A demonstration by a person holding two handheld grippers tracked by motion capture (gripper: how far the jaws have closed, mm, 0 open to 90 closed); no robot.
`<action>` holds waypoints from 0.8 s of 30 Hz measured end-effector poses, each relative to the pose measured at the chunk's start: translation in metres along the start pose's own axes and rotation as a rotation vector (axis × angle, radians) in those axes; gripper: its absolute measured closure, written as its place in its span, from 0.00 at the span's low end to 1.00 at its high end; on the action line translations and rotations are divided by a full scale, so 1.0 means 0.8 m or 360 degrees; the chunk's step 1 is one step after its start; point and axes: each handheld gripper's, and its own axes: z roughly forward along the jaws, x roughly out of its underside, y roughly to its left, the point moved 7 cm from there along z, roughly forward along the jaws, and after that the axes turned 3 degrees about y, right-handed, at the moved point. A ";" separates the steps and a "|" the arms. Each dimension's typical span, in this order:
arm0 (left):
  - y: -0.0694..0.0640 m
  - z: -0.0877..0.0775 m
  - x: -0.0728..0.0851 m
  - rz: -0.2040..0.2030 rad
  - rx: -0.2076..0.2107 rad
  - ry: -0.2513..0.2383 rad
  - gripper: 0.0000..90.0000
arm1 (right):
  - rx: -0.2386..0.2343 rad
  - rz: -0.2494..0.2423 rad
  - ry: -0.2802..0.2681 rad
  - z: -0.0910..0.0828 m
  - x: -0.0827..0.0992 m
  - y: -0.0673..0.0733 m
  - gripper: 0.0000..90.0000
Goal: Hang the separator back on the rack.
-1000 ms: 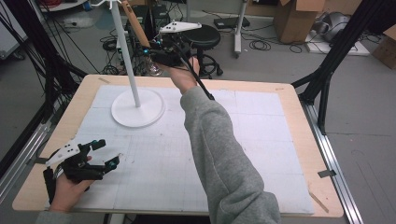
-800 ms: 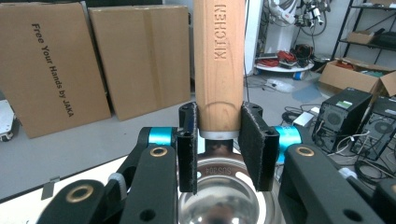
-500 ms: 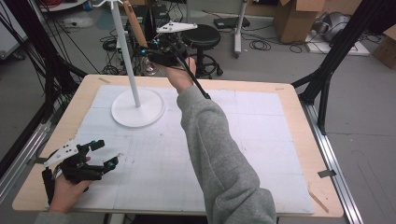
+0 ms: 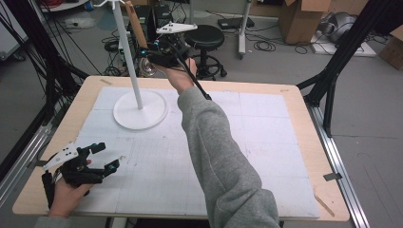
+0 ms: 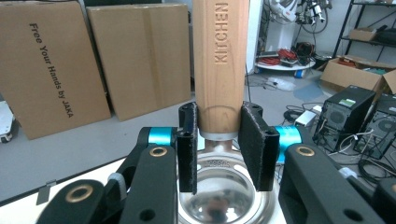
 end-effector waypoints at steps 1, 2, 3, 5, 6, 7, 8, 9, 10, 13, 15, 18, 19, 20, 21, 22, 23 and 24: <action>0.000 0.000 0.000 -0.0004 0.0000 -0.0001 0.04 | 0.0003 0.0003 -0.0004 0.001 0.000 0.000 0.77; 0.000 -0.001 0.000 -0.0008 -0.0005 0.0000 0.04 | 0.0005 0.0003 -0.0011 0.001 0.001 0.000 0.75; 0.000 -0.001 0.000 -0.0006 -0.0004 -0.0002 0.04 | 0.0005 0.0003 -0.0011 0.001 0.001 0.000 0.75; 0.001 -0.002 0.001 -0.0006 -0.0008 -0.0002 0.04 | -0.0010 -0.0004 -0.0024 0.000 0.001 0.002 0.69; 0.001 -0.002 0.001 -0.0008 -0.0006 -0.0002 0.04 | -0.0007 -0.0012 -0.0026 0.000 0.000 0.003 0.67; 0.001 -0.002 0.001 -0.0009 -0.0008 0.0002 0.04 | -0.0020 -0.0026 -0.0027 -0.001 0.000 0.005 0.63; 0.001 -0.001 0.001 -0.0013 -0.0006 -0.0002 0.04 | -0.0020 -0.0026 -0.0027 -0.001 0.000 0.005 0.63; 0.000 0.000 0.000 -0.0010 -0.0002 -0.0001 0.04 | -0.0018 -0.0032 -0.0027 -0.003 0.002 0.006 0.58; 0.001 0.000 0.000 -0.0005 -0.0004 0.0004 0.04 | -0.0028 -0.0035 -0.0027 -0.005 0.003 0.007 0.55; 0.002 0.002 0.000 -0.0007 -0.0006 0.0004 0.04 | -0.0048 -0.0043 -0.0021 -0.009 0.007 0.009 0.49; 0.003 0.001 0.000 -0.0012 -0.0010 -0.0004 0.04 | -0.0072 -0.0053 -0.0014 -0.015 0.013 0.012 0.43; 0.003 0.000 -0.002 -0.0017 -0.0011 -0.0020 0.04 | -0.0134 -0.0059 0.0008 -0.025 0.023 0.016 0.32; 0.004 0.000 -0.002 -0.0021 -0.0014 -0.0026 0.04 | -0.0154 -0.0078 0.0015 -0.029 0.027 0.017 0.30; 0.005 -0.001 -0.003 -0.0020 -0.0019 -0.0029 0.04 | -0.0165 -0.0085 0.0023 -0.032 0.029 0.018 0.27; 0.005 -0.001 -0.003 -0.0026 -0.0019 -0.0035 0.04 | -0.0182 -0.0094 0.0032 -0.036 0.033 0.019 0.22; 0.005 -0.001 -0.004 -0.0024 -0.0022 -0.0036 0.04 | -0.0204 -0.0096 0.0035 -0.041 0.036 0.020 0.20; 0.006 0.000 -0.004 -0.0023 -0.0027 -0.0037 0.04 | -0.0222 -0.0097 0.0035 -0.045 0.039 0.020 0.16; 0.006 0.000 -0.004 -0.0026 -0.0027 -0.0038 0.04 | -0.0245 -0.0104 0.0043 -0.052 0.045 0.021 0.11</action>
